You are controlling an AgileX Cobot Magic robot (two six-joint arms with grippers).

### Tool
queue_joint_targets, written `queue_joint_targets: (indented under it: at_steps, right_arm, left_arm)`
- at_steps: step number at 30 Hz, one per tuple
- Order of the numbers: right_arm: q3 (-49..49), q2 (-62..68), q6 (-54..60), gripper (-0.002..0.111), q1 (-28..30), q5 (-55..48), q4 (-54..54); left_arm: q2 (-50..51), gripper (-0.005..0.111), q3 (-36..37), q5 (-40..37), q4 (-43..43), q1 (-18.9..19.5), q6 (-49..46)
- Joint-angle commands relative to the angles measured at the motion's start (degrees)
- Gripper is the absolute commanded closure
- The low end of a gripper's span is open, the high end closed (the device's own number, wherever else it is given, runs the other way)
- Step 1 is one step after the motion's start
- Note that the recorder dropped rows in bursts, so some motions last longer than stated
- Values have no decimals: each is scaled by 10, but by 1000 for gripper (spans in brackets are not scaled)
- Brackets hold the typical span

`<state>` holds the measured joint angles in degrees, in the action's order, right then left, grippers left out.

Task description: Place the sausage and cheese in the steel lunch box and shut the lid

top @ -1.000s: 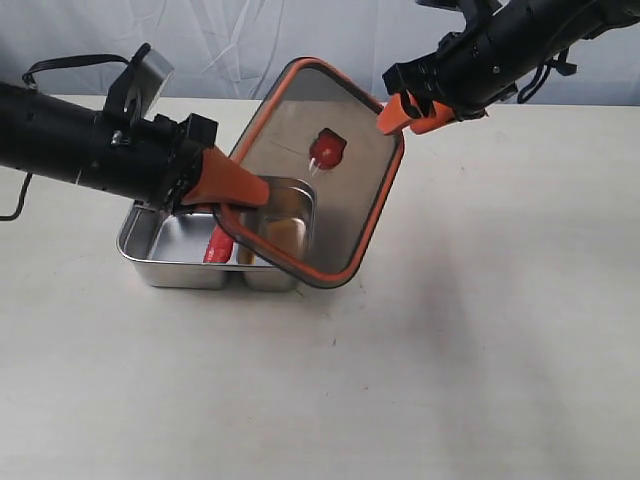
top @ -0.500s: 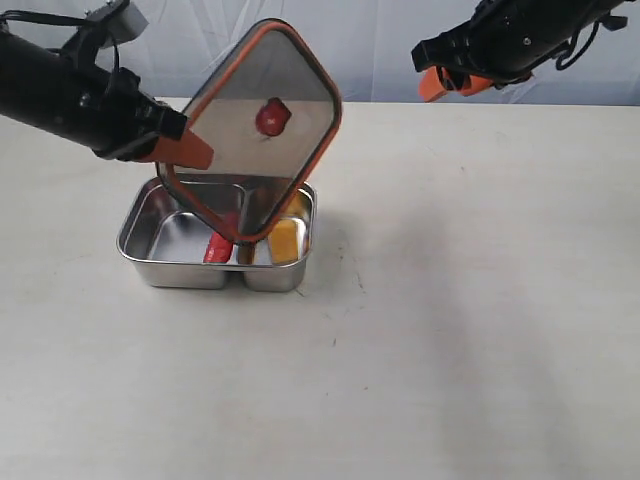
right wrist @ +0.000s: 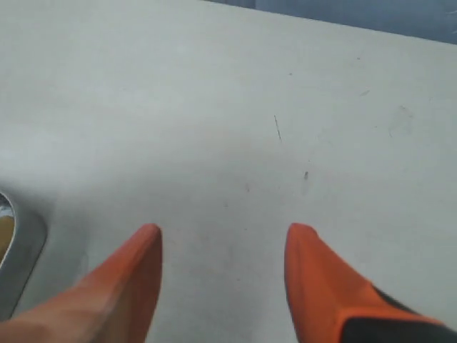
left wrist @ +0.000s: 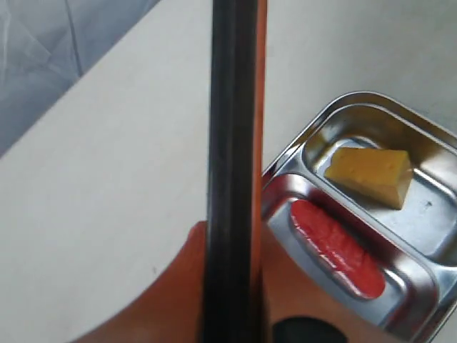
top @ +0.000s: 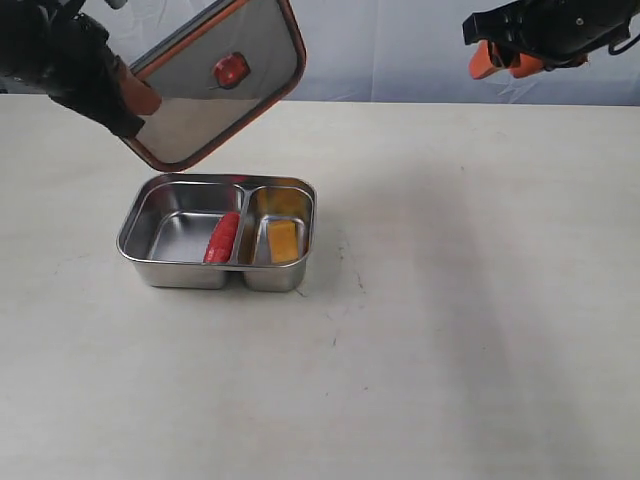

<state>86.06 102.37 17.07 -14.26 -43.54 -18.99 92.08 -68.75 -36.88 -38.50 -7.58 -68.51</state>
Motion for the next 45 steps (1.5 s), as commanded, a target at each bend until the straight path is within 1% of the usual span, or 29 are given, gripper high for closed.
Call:
queue_joint_targets:
  at_steps: [1,6,9,14,17,21,25,26,27,32,35,40,45]
  right_arm:
    - [0,-5,-1,57,6,3,-43]
    - [0,2,-23,57,6,-6,-114]
    - [0,15,-43,57,12,-29,-158]
    - [0,44,-43,57,12,-74,-265]
    - [0,62,-43,57,12,-73,-361]
    - [0,88,-42,57,12,-90,-510]
    - [0,122,-42,57,12,-138,-637]
    - [0,131,-42,57,12,-148,-662]
    - [0,145,-42,57,12,-160,-697]
    - [0,167,-42,57,12,-167,-739]
    - [0,167,-42,57,12,-177,-760]
    - [0,167,-42,57,12,-189,-762]
    - [0,167,-42,57,12,-188,-765]
  left_arm:
    - [-17,107,-4,1,25,0,-61]
    - [-17,107,3,-32,109,0,-60]
    - [-22,107,14,-13,139,0,-54]
    - [-21,107,19,22,152,0,-54]
    - [-24,107,19,50,152,0,-54]
    - [-34,107,19,62,145,-1,-54]
    - [-39,107,19,67,144,-21,-54]
    - [-39,107,19,68,144,-29,-54]
    - [-39,107,19,72,145,-46,-56]
    - [-39,107,19,89,169,-73,-56]
    - [-39,107,19,105,182,-74,-56]
    - [-39,107,19,128,183,-74,-66]
    - [-39,107,19,143,216,-107,-76]
